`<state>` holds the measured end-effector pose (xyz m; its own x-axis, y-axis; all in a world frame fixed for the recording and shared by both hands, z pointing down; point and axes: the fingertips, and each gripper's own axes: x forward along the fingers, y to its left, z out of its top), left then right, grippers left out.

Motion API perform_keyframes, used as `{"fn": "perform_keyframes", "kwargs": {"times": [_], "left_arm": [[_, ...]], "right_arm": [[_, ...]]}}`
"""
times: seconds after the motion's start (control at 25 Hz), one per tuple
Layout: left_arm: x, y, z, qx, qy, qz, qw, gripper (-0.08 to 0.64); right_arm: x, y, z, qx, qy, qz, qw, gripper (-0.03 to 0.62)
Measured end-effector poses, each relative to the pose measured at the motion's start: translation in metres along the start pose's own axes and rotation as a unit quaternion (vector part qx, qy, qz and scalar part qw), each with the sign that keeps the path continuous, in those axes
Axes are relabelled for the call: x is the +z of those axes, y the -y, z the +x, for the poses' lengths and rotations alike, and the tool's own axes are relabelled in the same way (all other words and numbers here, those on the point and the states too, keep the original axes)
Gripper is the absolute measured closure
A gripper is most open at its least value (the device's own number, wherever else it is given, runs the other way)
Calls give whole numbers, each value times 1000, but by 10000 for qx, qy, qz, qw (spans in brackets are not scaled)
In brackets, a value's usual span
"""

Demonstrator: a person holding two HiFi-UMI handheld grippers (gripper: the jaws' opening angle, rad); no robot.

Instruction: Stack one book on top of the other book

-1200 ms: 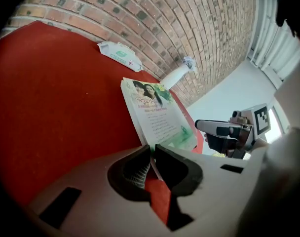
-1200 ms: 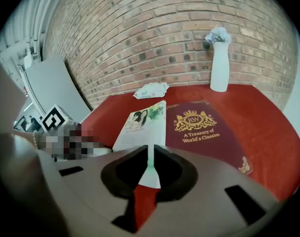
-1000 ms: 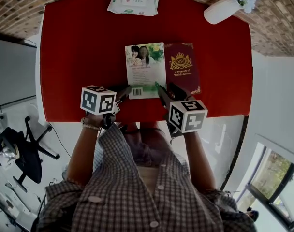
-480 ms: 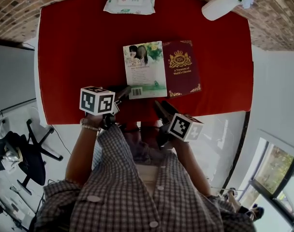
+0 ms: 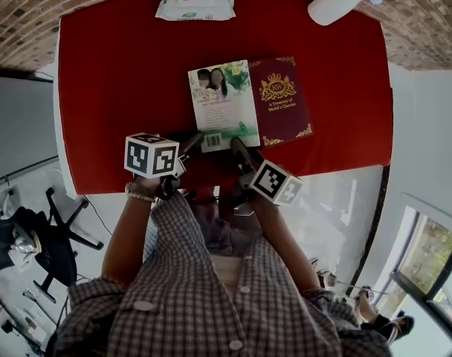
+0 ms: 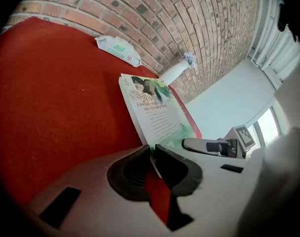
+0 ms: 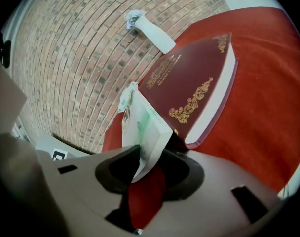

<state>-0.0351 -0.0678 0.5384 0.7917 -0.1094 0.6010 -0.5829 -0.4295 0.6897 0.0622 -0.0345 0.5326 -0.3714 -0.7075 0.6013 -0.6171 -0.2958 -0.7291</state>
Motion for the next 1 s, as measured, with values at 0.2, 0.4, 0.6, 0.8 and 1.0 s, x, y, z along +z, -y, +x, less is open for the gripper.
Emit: {"fn": "perform_keyframes", "kwargs": {"times": [0.2,0.4,0.6,0.8,1.0], "left_arm": [[0,0,0,-42,17,43,10000,522],[4,6,-4,-287,225,-219,9991,522],[12,18,-9,-486,383,-243,9978,522],[21,31,-7,-588,468,-149,9971,522],[39,55,4,-778,520,74,9956,522]], "right_arm": [[5,-18,-6,325,195,-35,9993,503],[14,-36,-15,518,345,-19,9981,523],[28,-47,-21,731,541,127,9958,525],[41,-49,-30,780,691,180,9944,525],[66,-45,-48,764,960,235,9922,525]]}}
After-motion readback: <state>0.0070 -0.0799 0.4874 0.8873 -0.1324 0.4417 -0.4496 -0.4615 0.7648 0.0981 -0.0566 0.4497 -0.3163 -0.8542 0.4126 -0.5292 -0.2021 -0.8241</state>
